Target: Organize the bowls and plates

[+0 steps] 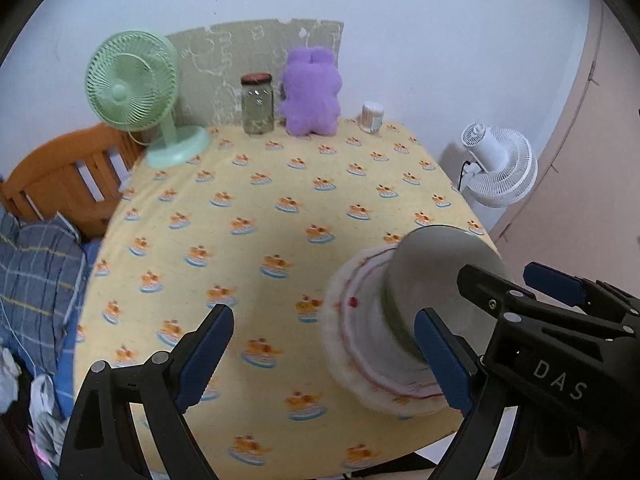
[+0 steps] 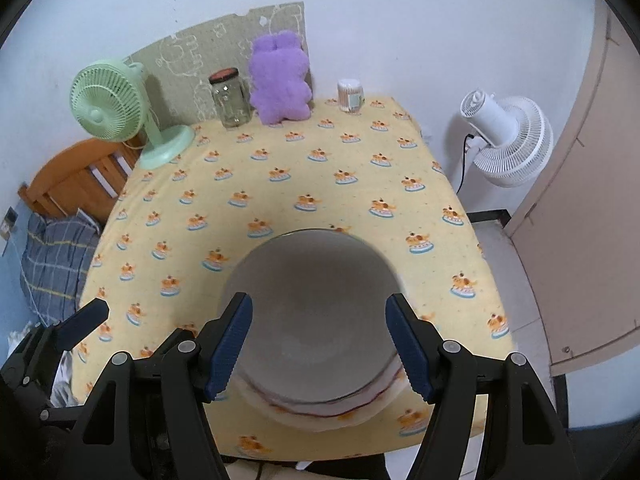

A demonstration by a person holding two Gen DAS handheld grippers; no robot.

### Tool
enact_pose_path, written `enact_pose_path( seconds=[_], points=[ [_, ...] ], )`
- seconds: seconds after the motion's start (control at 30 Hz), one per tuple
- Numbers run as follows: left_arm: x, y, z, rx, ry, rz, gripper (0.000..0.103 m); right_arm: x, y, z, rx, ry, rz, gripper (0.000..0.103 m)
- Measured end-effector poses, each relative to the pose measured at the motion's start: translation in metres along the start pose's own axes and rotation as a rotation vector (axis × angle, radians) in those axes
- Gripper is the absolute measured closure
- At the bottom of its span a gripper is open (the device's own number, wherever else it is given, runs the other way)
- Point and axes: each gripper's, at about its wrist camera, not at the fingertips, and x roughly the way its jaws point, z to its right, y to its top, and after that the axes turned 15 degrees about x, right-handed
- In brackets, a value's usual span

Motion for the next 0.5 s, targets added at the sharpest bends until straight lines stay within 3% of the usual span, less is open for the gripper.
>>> enact_pose_path(
  seconds=[0.27, 0.5],
  points=[
    [-0.022, -0.03, -0.042, 0.028, 0.071, 0.068, 0.01, -0.015, -0.036, -0.041, 0.04, 0.023, 0.093, 0.023],
    [-0.03, -0.07, -0.061, -0.03, 0.151, 0.113, 0.01, -0.017, -0.064, -0.06, -0.006, 0.047, 0.139, 0.022]
  ],
)
